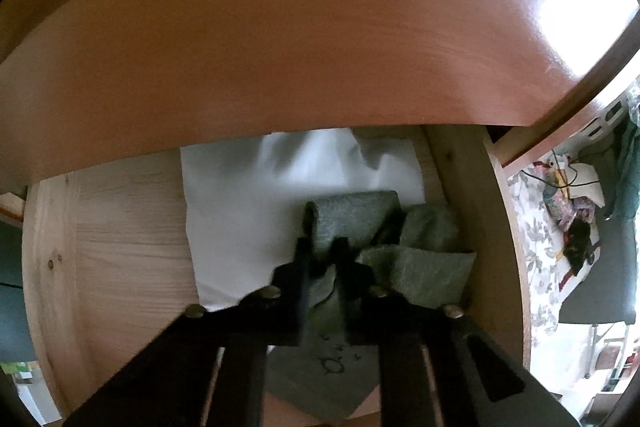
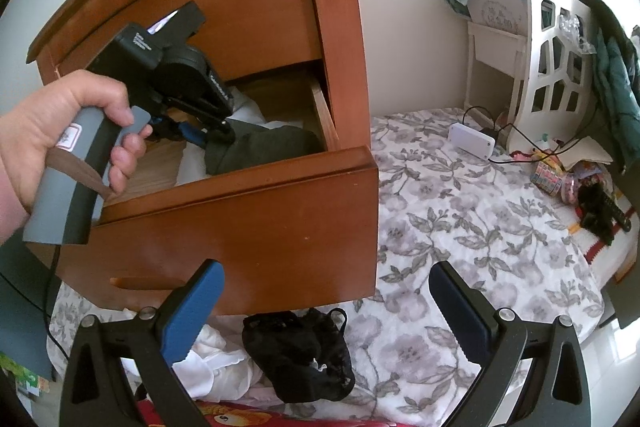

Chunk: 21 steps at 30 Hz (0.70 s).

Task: Take underwear out of drawer
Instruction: 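Lower the left tool onto the grey-green sock and close it, then lift the grey-green sock out of the drawer with the left tool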

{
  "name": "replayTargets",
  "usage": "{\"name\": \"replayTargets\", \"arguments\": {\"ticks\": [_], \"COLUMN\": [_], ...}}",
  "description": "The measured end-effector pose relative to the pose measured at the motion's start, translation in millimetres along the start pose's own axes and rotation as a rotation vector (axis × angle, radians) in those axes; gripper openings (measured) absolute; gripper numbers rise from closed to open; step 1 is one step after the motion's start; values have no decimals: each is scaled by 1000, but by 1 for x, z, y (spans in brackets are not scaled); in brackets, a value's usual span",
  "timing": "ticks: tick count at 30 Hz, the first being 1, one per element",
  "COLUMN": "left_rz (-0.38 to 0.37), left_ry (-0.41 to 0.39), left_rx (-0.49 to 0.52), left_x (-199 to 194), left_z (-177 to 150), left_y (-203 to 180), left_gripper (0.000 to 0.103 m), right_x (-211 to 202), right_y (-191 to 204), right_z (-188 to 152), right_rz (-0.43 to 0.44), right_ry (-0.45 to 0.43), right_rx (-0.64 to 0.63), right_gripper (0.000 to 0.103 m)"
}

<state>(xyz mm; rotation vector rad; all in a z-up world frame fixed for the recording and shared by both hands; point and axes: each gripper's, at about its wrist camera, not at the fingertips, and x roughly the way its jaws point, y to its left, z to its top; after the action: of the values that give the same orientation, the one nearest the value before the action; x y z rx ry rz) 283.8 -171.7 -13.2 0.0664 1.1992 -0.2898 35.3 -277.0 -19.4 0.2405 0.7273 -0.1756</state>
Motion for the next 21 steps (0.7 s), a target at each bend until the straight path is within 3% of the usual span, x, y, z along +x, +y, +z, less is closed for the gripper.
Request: {"name": "replayTargets", "arguments": {"ticks": [10, 21], "left_rz": [-92, -177], "left_ry": [-55, -166], "left_rx": [-8, -70], "left_x": [-24, -61], "left_z": [-22, -53], "left_y": [18, 41], "left_gripper": [5, 4], "right_x": [-1, -2], "right_y": [0, 3], "right_z": [0, 0], "right_rz": [-7, -34], "right_ry": [-3, -10], "right_rx": [-2, -14], "right_gripper": [103, 103]}}
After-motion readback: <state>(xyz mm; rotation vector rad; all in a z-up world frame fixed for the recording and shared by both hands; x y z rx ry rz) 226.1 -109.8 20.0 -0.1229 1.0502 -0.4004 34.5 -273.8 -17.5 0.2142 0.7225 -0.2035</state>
